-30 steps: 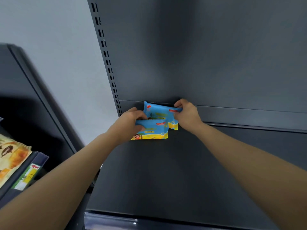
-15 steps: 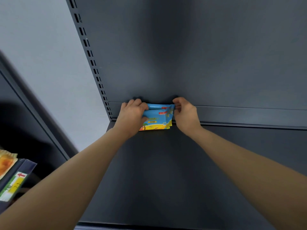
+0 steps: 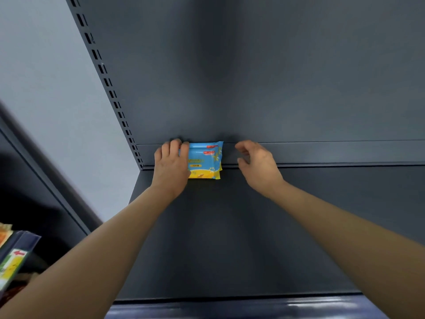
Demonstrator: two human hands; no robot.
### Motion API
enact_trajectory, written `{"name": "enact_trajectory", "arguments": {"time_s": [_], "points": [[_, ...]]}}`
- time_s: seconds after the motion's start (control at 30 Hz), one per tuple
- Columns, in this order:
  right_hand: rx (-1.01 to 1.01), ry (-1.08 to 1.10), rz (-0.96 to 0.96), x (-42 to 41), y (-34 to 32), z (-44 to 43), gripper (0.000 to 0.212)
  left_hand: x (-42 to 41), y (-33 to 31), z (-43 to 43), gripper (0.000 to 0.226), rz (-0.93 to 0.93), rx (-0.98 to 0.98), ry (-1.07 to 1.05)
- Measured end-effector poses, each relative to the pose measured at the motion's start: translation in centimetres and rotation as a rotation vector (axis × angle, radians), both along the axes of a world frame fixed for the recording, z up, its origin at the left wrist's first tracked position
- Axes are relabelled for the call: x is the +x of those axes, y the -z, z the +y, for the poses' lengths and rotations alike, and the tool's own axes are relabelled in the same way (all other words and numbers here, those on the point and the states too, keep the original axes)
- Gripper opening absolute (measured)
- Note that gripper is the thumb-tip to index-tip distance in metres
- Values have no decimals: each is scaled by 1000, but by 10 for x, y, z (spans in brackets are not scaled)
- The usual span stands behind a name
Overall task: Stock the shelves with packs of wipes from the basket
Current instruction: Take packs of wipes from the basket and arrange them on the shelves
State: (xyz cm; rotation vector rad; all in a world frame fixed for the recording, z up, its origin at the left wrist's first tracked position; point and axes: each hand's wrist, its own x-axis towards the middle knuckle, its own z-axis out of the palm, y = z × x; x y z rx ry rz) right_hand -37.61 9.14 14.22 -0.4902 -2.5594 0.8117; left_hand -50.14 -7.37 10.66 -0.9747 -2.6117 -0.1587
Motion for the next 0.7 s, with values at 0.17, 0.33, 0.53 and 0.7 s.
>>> {"name": "enact_trajectory", "arguments": {"time_s": [0.17, 0.33, 0.53, 0.7], "points": [[155, -24, 19, 38, -17, -2, 35, 43, -30, 3, 57, -22, 161, 111], [440, -34, 89, 104, -49, 1, 36, 127, -72, 14, 51, 73, 334, 300], [755, 27, 197, 235, -81, 10, 38, 259, -108, 24, 47, 206, 376, 513], [851, 84, 149, 359, -72, 29, 43, 363, -92, 43, 49, 237, 328, 663]]}}
